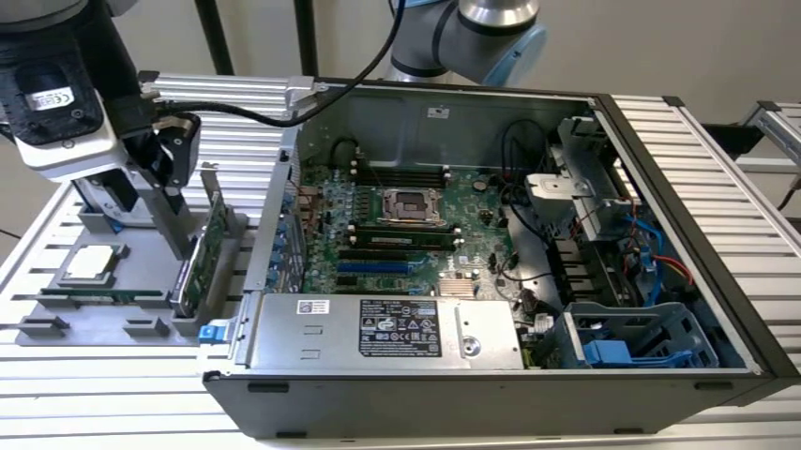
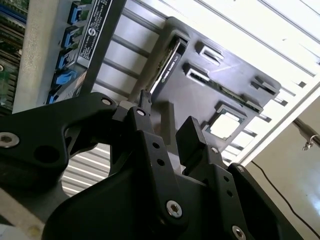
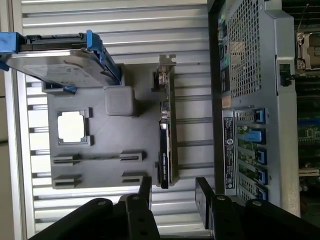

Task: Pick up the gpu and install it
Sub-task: 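Pick up the gpu and move the gpu toward the slot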

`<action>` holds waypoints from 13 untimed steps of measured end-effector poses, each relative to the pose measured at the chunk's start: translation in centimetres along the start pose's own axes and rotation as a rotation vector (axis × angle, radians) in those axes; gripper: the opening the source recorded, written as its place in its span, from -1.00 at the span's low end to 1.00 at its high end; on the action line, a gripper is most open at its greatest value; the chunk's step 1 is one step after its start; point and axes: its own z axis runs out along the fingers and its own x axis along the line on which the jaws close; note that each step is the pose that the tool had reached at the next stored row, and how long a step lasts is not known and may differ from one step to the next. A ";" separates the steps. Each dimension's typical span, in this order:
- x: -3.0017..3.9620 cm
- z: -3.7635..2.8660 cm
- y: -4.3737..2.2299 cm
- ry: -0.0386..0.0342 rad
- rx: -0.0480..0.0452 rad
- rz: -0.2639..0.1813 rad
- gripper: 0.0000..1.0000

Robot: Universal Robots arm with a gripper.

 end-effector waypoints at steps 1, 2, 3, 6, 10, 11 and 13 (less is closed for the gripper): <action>0.00 0.07 0.00 0.0000 0.0000 0.000 1.00; 0.00 0.13 -0.01 -0.0001 -0.0001 0.000 1.00; 0.01 0.18 -0.01 -0.0001 0.0000 0.000 1.00; 0.01 0.37 -0.02 0.0000 0.0000 0.000 1.00; 0.02 0.63 -0.03 0.0000 0.0000 0.000 1.00; 0.01 0.69 -0.04 -0.0001 -0.0001 0.000 1.00; 0.01 0.80 -0.04 0.0000 0.0000 0.000 1.00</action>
